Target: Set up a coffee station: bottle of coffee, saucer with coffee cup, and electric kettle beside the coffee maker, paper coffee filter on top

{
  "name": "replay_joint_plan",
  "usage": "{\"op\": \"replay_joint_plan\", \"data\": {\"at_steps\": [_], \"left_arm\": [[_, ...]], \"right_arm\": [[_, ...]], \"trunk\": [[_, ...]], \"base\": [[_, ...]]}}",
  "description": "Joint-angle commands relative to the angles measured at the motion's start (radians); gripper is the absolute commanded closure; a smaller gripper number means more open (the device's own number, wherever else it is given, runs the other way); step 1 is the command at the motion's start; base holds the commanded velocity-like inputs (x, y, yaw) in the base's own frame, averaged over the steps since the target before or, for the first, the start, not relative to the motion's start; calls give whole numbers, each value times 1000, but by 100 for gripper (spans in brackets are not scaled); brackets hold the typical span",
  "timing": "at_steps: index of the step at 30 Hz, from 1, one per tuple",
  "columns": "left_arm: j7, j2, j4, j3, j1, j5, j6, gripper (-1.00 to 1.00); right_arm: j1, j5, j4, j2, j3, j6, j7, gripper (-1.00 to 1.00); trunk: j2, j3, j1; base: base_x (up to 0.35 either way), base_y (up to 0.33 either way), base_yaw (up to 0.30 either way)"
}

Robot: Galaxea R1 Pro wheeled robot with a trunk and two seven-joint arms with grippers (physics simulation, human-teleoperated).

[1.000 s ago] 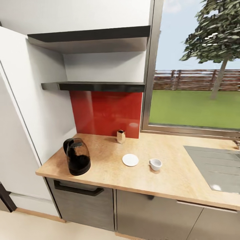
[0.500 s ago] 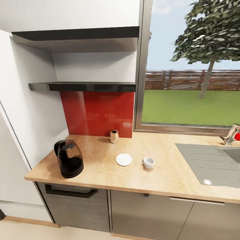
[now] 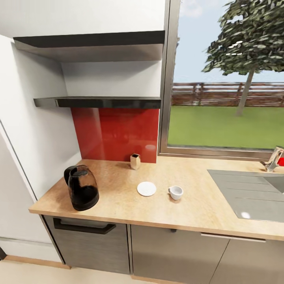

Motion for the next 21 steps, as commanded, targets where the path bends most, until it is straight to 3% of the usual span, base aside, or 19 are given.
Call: {"op": "replay_joint_plan", "data": {"at_steps": [1,3,4,12,15,21], "left_arm": [[1,-1,2,-9,-1,8,-5,-100],[0,-1,1,-11,-1,8,-5,-100],[5,-5,-80,-17,-8,-1,-31,-100],[6,1,-276,-27,-14,-12,-37,-100],[4,0,-327,-28,-15,-12,-51,-100],[-5,1,-420,-30,-15,-38,-263,-100]], "right_arm": [[0,-9,-1,0,9,-2,-1,-100],[0,-8,-1,0,9,-2,-1,-100],[0,-12,-2,3,9,-3,-3,-100],[0,-15,-11,7,7,-3,-3,-100],[0,-15,-23,24,7,-3,-5,-100],[0,-17,-30,47,6,-3,-8,-100]], "trunk": [[-1,-1,0],[-1,-2,0],[-1,-2,0],[-1,-2,0],[-1,-2,0],[-1,-2,0]], "base": [[0,0,0],[0,0,0],[0,0,0],[0,0,0],[0,0,0],[0,0,0]]}}
